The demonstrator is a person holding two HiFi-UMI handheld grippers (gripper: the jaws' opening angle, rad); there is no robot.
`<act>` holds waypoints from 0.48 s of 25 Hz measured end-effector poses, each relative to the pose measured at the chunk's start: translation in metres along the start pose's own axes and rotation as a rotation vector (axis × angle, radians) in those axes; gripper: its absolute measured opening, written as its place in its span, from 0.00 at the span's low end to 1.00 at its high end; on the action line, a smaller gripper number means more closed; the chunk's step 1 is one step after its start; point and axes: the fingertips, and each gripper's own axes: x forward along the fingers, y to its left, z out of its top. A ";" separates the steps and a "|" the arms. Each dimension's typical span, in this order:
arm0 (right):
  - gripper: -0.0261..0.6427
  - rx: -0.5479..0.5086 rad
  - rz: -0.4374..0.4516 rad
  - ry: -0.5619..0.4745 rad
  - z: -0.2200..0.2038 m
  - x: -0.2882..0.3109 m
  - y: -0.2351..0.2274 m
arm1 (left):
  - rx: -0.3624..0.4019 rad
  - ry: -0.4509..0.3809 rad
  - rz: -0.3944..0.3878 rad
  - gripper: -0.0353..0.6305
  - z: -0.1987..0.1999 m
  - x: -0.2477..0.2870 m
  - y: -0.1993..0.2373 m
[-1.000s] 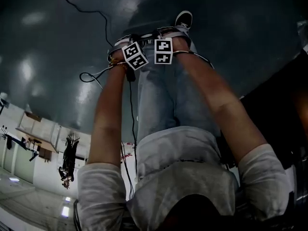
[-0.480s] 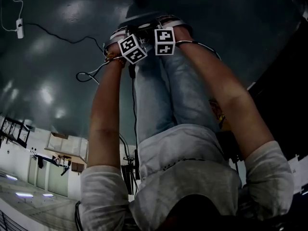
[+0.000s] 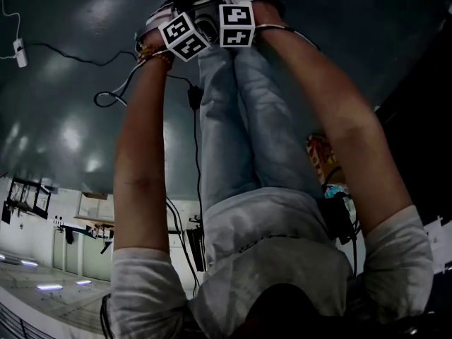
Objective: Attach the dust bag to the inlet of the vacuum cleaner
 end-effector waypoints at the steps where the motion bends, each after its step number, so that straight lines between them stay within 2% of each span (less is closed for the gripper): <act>1: 0.08 0.001 -0.012 -0.001 0.001 0.002 -0.009 | -0.006 -0.004 0.012 0.10 0.000 0.003 0.008; 5: 0.08 0.007 -0.031 0.003 -0.009 0.004 -0.025 | -0.006 -0.011 0.036 0.09 0.011 0.005 0.025; 10: 0.08 0.097 -0.021 0.022 -0.023 0.011 -0.025 | 0.095 0.016 0.055 0.10 0.024 0.003 0.029; 12: 0.08 0.103 -0.018 0.027 -0.018 0.005 -0.028 | 0.071 0.012 0.042 0.11 0.020 0.007 0.031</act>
